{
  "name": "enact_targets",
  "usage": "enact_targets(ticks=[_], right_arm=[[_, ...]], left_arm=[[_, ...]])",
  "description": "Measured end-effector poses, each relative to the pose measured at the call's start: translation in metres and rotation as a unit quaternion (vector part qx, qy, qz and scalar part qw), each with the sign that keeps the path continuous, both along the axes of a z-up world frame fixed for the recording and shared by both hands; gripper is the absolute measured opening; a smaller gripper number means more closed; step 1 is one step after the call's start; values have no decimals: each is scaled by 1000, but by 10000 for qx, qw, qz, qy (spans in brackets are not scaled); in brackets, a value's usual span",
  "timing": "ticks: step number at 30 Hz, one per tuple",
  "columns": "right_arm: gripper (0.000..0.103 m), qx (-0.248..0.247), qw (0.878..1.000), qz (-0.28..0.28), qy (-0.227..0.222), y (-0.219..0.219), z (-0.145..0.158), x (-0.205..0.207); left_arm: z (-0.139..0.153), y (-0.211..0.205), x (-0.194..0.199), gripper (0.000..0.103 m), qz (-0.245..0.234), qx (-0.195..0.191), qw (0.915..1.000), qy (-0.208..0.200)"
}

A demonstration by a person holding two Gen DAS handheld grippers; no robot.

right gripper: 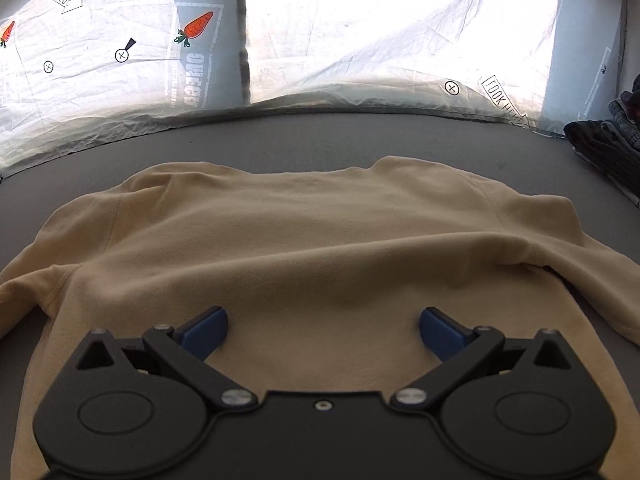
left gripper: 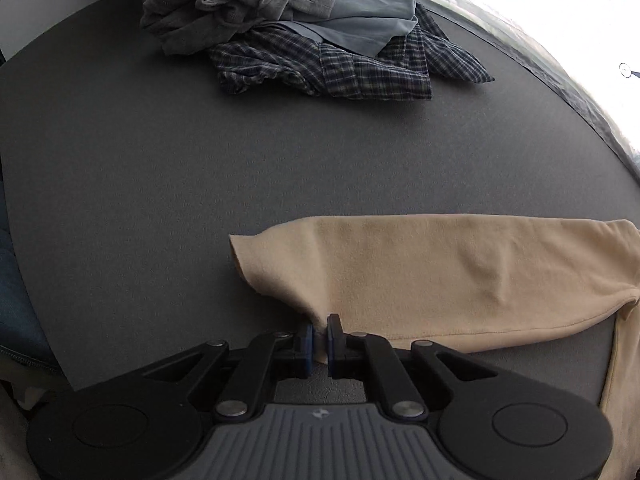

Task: Fold clothes
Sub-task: 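Grasp the beige sleeve cuff with the left tool and pull it straight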

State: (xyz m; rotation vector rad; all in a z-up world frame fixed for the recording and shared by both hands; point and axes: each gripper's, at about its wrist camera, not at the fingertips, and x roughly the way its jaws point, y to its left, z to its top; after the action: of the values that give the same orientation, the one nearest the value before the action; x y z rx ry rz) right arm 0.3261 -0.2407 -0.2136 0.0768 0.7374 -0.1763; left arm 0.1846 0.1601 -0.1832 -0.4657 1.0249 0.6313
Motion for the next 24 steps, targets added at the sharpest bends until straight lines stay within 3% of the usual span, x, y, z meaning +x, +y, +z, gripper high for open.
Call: enact_targets(ticks=[5, 10, 11, 15, 17, 24], right_arm=[[103, 257, 9963, 316, 752, -12, 14, 38], [98, 489, 9959, 519, 562, -24, 29, 62], [94, 414, 9962, 601, 480, -23, 31, 67], [61, -83, 9916, 1228, 400, -9, 33, 94], [58, -256, 9869, 1550, 373, 2, 33, 107], [50, -195, 9795, 1970, 371, 37, 24, 138]], left_arm=[[-12, -3, -5, 18, 102, -15, 9999, 77], [-16, 0, -11, 27, 231, -44, 9996, 130], [-15, 1, -12, 28, 260, -51, 9996, 137], [-14, 3, -16, 34, 339, 48, 9992, 220], [-13, 5, -17, 41, 396, 163, 9987, 282], [-16, 23, -32, 41, 1004, 529, 9905, 774]])
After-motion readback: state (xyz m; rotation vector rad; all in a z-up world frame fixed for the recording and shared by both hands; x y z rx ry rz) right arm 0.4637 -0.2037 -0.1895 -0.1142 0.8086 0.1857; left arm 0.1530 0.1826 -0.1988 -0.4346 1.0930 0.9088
